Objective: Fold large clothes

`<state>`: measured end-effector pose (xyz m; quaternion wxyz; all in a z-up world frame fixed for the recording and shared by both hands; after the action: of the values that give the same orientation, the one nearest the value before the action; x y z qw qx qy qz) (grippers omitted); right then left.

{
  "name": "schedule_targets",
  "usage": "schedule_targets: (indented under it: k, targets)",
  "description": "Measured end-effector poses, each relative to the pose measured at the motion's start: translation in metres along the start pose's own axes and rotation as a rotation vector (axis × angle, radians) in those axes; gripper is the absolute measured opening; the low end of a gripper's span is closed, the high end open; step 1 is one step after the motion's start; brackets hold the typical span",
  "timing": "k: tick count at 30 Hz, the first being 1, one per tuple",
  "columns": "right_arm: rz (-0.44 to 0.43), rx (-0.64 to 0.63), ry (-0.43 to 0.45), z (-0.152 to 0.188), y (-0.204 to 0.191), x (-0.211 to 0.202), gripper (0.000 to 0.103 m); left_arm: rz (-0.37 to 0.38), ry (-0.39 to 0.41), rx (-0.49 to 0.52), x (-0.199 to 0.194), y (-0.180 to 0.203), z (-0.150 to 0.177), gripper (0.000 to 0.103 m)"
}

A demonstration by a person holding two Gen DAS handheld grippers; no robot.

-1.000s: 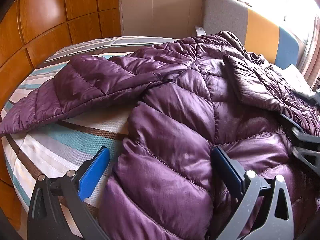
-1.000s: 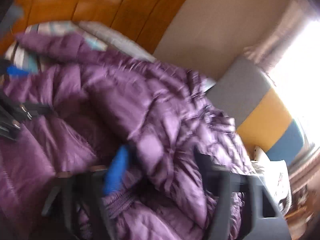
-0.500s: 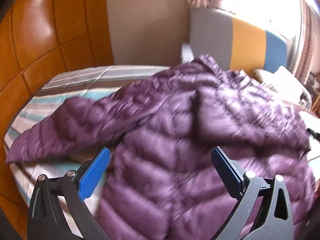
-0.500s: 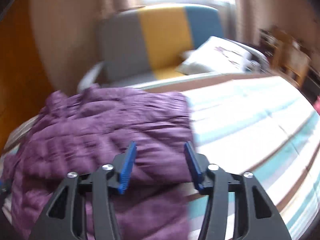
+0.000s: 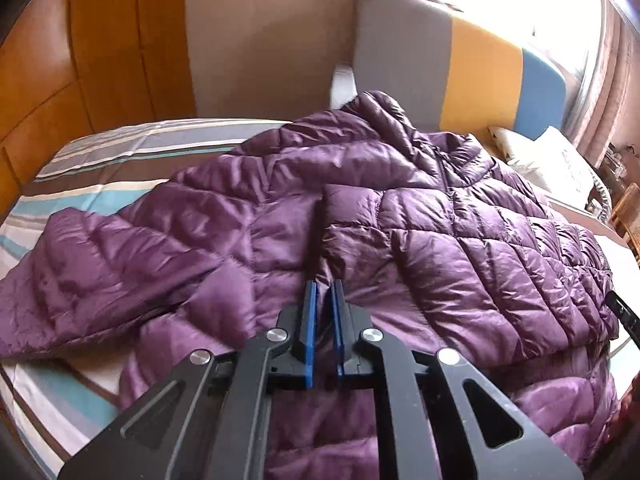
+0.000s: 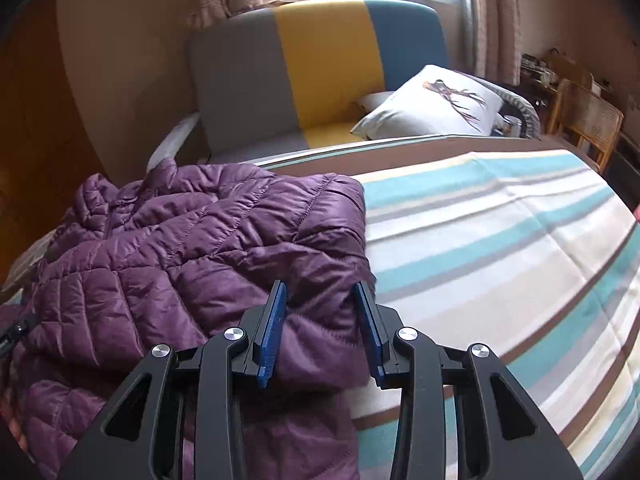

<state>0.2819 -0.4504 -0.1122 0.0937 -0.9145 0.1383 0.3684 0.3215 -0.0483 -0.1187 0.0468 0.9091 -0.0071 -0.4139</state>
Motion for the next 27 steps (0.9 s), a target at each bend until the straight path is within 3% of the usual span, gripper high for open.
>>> schedule_targets:
  k: [4,10,13,15,20,27]
  targets:
    - [0.021,-0.034,-0.087,0.008,-0.005,0.023,0.036,0.017,-0.029,-0.005,0.012,-0.007,0.010,0.010]
    - [0.056,-0.065,-0.079,0.011,-0.010,0.026,0.036,-0.053,-0.018,0.072,0.015,0.007,0.012,0.014]
    - [0.056,-0.060,-0.068,0.011,-0.010,0.022,0.037,-0.091,-0.002,0.074,0.008,0.005,0.012,0.038]
    - [0.056,-0.050,-0.033,0.009,-0.007,0.008,0.037,-0.117,0.013,0.068,0.000,0.001,0.013,0.075]
    - [0.023,-0.111,0.025,0.014,-0.017,-0.025,0.037,-0.074,0.008,0.002,-0.010,-0.018,0.020,0.081]
    - [0.036,-0.162,-0.072,0.026,-0.026,0.003,0.037,-0.070,0.007,-0.015,-0.024,-0.031,0.031,0.093]
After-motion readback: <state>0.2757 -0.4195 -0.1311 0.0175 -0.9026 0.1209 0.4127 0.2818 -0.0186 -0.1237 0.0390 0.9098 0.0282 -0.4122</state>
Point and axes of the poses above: each gripper's, at about its wrist camera, not at the fingertips, and x roughly the way its jaws point, y to its right, z to its underside, the point moved 5 cm from there along x, roughly the way its jaws point, and after that the axes turned 3 degrees about -x, right-handed, at the moved point
